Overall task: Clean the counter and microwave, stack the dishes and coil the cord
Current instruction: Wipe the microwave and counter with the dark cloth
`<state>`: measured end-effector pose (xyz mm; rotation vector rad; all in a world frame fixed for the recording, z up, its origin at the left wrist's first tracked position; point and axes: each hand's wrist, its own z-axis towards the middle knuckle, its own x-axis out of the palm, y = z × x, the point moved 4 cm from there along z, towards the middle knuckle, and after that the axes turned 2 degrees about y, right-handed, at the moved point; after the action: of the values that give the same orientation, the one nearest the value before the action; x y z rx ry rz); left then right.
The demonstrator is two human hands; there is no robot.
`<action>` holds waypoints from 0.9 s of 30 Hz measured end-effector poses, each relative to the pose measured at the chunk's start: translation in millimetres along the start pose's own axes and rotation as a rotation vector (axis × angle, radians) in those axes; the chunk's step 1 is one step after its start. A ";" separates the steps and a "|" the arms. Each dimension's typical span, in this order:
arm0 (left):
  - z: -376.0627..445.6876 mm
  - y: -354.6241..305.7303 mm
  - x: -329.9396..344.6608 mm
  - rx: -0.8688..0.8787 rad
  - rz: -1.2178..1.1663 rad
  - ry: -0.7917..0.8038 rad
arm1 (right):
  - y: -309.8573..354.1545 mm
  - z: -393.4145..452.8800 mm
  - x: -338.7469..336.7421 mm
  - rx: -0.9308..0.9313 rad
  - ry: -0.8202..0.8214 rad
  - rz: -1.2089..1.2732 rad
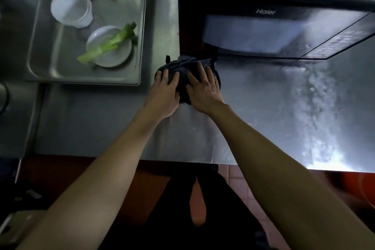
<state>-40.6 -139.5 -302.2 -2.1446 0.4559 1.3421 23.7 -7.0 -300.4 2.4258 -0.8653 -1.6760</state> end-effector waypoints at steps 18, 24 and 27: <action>-103.2 -74.6 48.8 0.019 0.014 -0.037 | -67.7 -121.7 35.9 -0.135 -0.002 -0.099; -107.9 -169.8 76.5 0.106 0.009 -0.010 | -150.6 -177.2 25.8 -0.038 -0.041 -0.034; -104.9 -218.9 89.1 0.168 0.034 0.002 | -195.4 -205.1 17.1 0.001 -0.071 -0.016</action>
<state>194.1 -32.4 -285.2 -2.0094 0.5868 1.2731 287.7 96.9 -302.6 2.3934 -0.8582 -1.7781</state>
